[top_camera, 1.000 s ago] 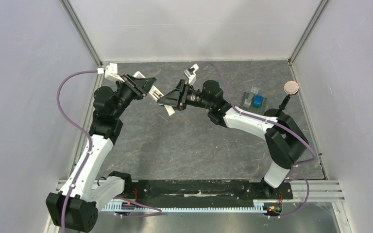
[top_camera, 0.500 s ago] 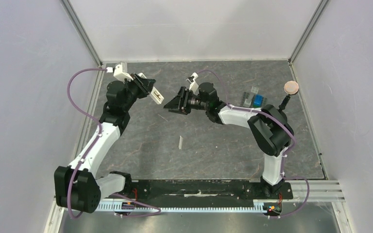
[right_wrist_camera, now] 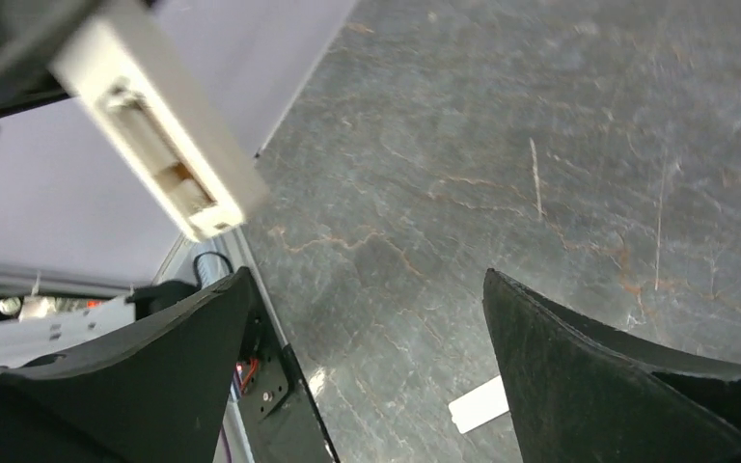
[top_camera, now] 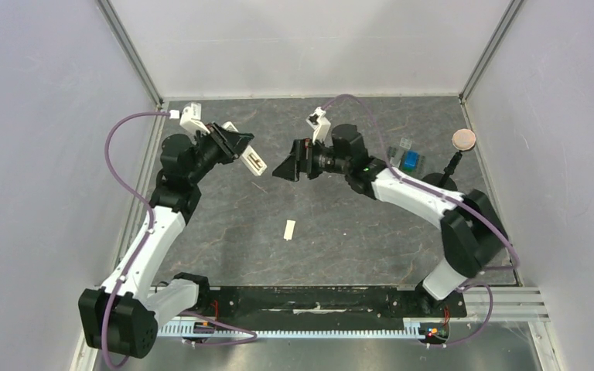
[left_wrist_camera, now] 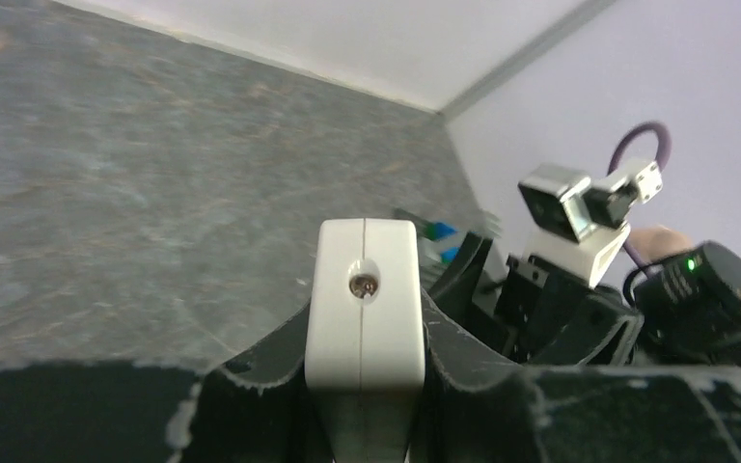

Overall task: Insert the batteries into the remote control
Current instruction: Adjust the remote control.

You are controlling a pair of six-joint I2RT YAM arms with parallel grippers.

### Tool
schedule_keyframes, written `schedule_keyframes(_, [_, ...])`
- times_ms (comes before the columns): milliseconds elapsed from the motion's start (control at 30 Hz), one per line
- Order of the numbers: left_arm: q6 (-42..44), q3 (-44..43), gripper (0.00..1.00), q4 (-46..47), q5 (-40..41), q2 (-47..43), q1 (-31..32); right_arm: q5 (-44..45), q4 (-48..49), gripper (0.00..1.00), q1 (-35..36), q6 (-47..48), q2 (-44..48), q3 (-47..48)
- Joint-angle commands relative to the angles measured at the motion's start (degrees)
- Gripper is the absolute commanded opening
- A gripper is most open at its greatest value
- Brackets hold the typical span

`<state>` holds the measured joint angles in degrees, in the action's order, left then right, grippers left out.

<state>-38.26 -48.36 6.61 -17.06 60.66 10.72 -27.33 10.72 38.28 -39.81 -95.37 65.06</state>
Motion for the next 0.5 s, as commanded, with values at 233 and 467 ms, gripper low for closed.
schedule_keyframes(233, [-24.0, -2.2, 0.02, 14.6, -27.9, -1.8, 0.4, -14.1, 19.8, 0.96, 1.1, -11.1, 11.0, -4.2])
schedule_keyframes(467, [-32.2, -2.0, 0.02, 23.8, -29.4, -1.9, 2.1, -18.8, 24.1, 0.89, 3.9, -14.4, 9.9, -2.5])
